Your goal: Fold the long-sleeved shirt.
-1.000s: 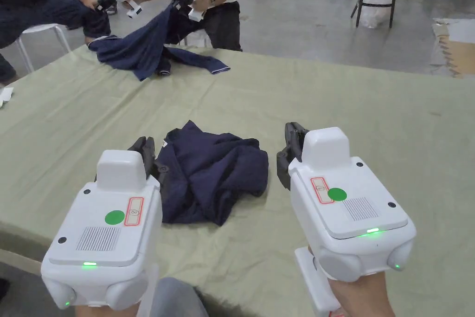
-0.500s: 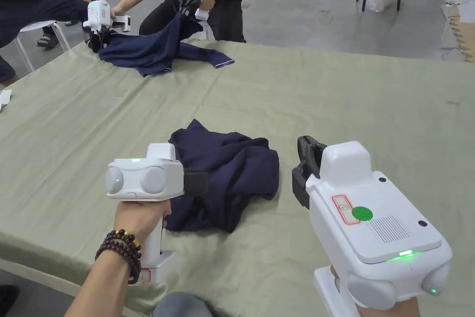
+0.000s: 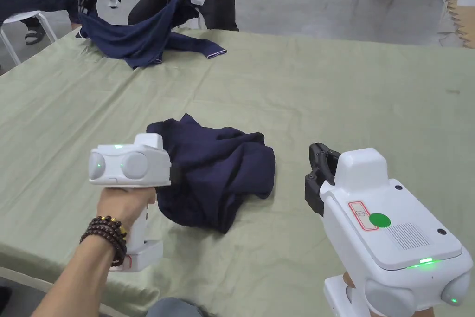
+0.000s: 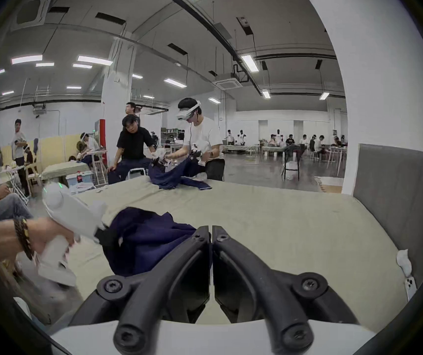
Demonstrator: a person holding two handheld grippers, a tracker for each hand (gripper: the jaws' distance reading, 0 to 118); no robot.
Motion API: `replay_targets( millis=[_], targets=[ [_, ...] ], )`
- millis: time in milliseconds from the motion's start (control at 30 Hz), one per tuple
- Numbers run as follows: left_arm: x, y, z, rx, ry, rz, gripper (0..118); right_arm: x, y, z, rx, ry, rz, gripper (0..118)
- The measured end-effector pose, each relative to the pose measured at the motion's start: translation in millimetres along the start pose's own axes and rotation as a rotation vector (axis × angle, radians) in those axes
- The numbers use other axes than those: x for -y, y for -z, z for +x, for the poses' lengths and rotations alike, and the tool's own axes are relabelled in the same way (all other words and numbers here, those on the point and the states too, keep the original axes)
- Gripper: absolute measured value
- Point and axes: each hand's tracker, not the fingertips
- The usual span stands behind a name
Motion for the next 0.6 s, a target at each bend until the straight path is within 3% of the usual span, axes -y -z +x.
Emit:
replay_targets(
  millis=[167, 300, 467, 600],
  targets=[
    [-59.2, -86.0, 56.0, 0.210, 0.044, 0.255, 15, -4.8, -21.6, 27.5, 0.066, 0.019, 0.013, 1],
    [-79.5, -121.3, 151.4, 0.385, 0.204, 0.330, 15, -9.0, -49.0, 62.5, 0.167, 0.033, 0.034, 1],
    [-54.6, -97.0, 294.3, 0.681, 0.319, 0.246, 15, -13.1, -92.0, 118.7, 0.344, 0.043, 0.053, 1],
    [3.6, -33.9, 403.9, 0.786, 0.411, 0.096, 16, -11.9, -131.8, 162.9, 0.491, 0.066, 0.042, 1]
  ],
)
